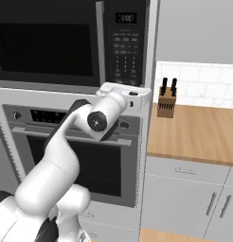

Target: Open the microwave, place the bowl with waffle inside the microwave, then close the microwave door and turn it on.

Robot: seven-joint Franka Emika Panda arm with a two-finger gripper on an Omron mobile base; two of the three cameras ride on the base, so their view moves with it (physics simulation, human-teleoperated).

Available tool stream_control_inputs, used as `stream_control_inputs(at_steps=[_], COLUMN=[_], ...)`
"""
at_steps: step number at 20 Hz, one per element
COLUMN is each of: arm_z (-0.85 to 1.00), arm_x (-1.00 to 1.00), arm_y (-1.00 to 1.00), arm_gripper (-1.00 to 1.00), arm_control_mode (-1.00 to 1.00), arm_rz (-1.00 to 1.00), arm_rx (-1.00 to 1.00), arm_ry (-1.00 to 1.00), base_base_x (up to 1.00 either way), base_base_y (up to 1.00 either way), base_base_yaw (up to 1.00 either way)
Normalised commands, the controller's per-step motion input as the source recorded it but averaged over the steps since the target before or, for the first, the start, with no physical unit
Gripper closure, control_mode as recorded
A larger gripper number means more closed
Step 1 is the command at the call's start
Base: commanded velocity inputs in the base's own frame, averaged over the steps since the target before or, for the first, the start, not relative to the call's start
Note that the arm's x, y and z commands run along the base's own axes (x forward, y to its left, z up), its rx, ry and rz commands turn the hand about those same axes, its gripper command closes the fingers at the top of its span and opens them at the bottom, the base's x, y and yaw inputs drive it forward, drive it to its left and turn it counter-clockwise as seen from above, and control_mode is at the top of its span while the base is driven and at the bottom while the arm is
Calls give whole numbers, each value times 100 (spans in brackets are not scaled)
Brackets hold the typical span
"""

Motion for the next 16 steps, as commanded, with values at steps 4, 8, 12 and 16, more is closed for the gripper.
stream_control_inputs(at_steps=[4, 8, 12, 16], arm_z=[0, 0, -2, -1], arm_x=[26, 6, 0, 0], arm_y=[4, 28, 29, 13], arm_gripper=[-100, -100, -100, -100], arm_control_mode=[-100, -100, -100, -100], arm_rz=[3, 2, 1, 1], arm_rx=[0, 0, 0, 0], arm_ry=[1, 5, 7, 5], base_base_x=[0, 0, 0, 0], base_base_y=[0, 0, 0, 0], base_base_yaw=[0, 0, 0, 0])
